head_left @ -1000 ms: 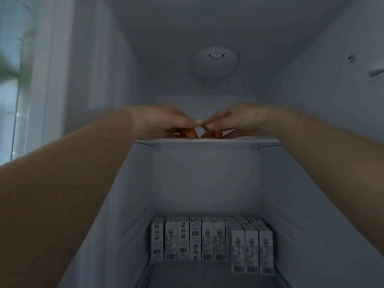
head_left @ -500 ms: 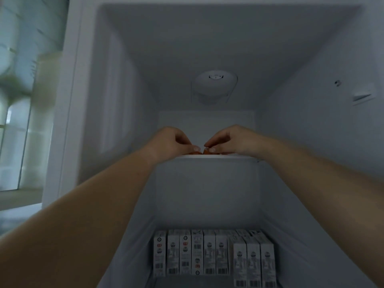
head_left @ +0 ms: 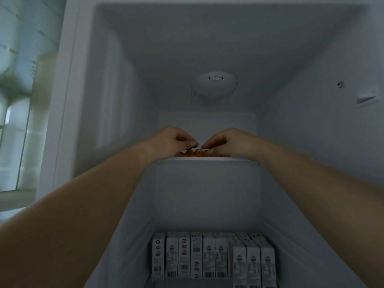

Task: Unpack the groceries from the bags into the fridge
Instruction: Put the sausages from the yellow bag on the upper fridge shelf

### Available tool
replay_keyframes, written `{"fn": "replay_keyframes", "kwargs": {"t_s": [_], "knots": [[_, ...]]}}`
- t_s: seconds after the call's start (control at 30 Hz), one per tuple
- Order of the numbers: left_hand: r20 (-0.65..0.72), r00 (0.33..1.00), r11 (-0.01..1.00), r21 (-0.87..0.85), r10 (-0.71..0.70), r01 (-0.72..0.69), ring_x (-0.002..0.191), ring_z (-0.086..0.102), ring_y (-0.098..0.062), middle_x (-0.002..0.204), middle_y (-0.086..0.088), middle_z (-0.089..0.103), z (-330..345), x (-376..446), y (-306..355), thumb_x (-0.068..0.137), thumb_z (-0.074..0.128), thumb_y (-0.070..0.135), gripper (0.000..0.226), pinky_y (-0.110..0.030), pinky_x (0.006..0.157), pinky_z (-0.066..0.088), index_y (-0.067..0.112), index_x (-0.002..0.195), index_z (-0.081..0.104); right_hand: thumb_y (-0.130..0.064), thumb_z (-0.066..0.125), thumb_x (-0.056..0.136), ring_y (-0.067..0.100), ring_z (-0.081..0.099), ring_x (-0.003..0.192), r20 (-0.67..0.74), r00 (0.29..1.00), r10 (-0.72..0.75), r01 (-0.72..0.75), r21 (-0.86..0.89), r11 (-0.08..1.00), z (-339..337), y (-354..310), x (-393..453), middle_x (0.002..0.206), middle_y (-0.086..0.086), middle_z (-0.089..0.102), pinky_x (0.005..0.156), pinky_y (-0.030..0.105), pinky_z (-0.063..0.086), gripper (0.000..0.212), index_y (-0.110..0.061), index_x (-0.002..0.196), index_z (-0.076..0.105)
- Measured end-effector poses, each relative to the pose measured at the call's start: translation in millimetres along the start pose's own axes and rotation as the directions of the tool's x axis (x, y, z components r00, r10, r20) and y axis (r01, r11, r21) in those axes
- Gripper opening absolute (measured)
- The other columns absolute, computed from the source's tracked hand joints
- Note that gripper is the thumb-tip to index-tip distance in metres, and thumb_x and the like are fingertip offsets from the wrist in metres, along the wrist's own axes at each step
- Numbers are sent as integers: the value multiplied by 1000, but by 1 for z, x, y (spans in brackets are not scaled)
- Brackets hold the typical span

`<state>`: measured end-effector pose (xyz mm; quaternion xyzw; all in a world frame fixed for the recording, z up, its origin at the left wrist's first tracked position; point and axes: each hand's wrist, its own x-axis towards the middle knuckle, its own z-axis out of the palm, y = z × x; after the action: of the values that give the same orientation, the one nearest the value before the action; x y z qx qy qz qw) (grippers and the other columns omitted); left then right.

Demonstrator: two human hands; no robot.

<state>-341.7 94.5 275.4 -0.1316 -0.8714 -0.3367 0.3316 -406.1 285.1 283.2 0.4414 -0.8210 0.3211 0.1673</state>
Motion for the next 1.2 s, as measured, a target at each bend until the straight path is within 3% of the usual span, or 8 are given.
{"fn": "replay_keyframes", "kwargs": {"t_s": [0.17,0.3,0.43,0.6,0.67,0.73,0.9,1.2], "knots": [[-138,990,995,-94,32,-45,100,64,-12,108,-2,65,2,-7,5,92,58,14,18,-20,76,55,14,109,65,-24,73,80,15,64,101,-188,982,2,17,102,995,1,2,4,107,-4,67,95,41,51,33,-28,112,64],[-295,954,985,-139,59,-104,94,64,-11,107,-3,67,5,-21,4,92,59,11,12,-27,84,54,20,98,65,-22,73,80,10,62,97,-359,933,-5,74,178,981,4,3,-4,101,-8,63,94,34,51,37,-27,115,61],[-360,923,985,-56,132,-163,76,57,5,101,2,64,15,-50,6,91,59,8,21,0,74,42,9,110,67,-19,71,82,8,60,90,-433,901,21,64,180,982,12,-9,-40,97,-8,60,86,22,48,33,-24,113,61],[-336,928,970,-118,163,-213,77,57,9,91,14,64,25,-103,9,88,63,13,12,-4,75,43,22,96,66,-14,72,81,7,59,86,-474,878,61,-15,100,995,31,-34,-106,101,-2,63,74,9,45,31,-24,108,61],[-316,941,969,-171,117,-178,77,57,8,87,17,62,34,-132,4,88,63,16,13,-6,73,44,29,90,63,-8,73,79,9,57,90,-468,876,115,-88,78,993,50,-44,-135,99,0,62,81,15,48,33,-24,104,60],[-248,965,970,-202,84,-137,82,57,6,90,18,62,45,-166,-4,88,63,19,13,-6,70,43,31,93,63,-9,75,76,8,56,92,-426,890,163,-171,18,985,74,-50,-166,99,-3,61,91,27,47,36,-26,104,60],[-11,998,980,-189,65,-66,93,60,-8,105,6,65,73,-257,-24,87,63,18,23,-21,83,48,18,110,65,-19,75,76,9,57,103,-281,898,339,-396,-175,901,148,-73,-259,113,-3,62,92,22,44,40,-18,115,65],[457,883,989,-135,110,-53,96,57,-8,106,8,60,159,-422,-53,84,68,24,28,-22,85,44,20,111,65,-28,72,80,16,54,111,-157,695,702,-714,-267,647,256,-87,-454,123,-1,56,87,23,40,43,-24,122,60]]}}
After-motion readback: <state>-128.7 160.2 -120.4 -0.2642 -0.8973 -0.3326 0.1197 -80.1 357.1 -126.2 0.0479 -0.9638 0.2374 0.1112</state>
